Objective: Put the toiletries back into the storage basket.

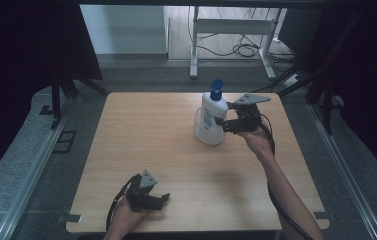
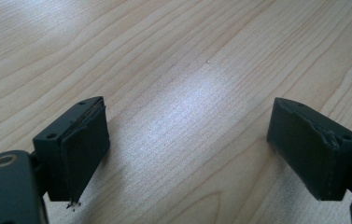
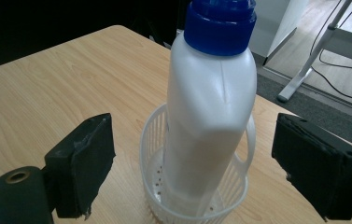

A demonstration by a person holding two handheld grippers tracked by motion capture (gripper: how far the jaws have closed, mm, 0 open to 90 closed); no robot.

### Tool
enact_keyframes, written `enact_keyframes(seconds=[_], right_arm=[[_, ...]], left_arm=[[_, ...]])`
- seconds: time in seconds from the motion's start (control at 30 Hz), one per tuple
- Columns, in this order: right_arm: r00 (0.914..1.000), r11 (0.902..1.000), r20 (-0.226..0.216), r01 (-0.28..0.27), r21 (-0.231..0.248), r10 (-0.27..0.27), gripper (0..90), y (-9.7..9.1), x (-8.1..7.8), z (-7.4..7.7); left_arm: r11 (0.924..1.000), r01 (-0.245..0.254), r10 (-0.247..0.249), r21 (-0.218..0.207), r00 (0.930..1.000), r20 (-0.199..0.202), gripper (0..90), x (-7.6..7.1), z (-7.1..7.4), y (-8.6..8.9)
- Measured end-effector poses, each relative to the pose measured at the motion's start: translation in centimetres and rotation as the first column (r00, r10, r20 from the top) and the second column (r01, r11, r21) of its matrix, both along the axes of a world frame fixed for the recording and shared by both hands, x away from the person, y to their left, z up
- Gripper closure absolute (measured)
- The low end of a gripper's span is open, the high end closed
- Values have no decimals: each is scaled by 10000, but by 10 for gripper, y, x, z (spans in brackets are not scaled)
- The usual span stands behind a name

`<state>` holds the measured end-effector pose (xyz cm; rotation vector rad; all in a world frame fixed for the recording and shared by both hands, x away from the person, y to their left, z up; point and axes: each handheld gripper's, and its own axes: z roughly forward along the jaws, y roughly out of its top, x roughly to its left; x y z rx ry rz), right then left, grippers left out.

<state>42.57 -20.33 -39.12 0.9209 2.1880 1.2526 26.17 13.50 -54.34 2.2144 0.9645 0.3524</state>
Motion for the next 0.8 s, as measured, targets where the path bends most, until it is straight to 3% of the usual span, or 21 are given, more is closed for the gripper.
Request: enact_keyframes(seconds=[0.8], right_arm=[[9984, 9986, -207, -531, -67, 530, 122, -20, -32, -3]], left_arm=[[10000, -7, 7, -13, 10000, -4, 123, 0, 0, 0]])
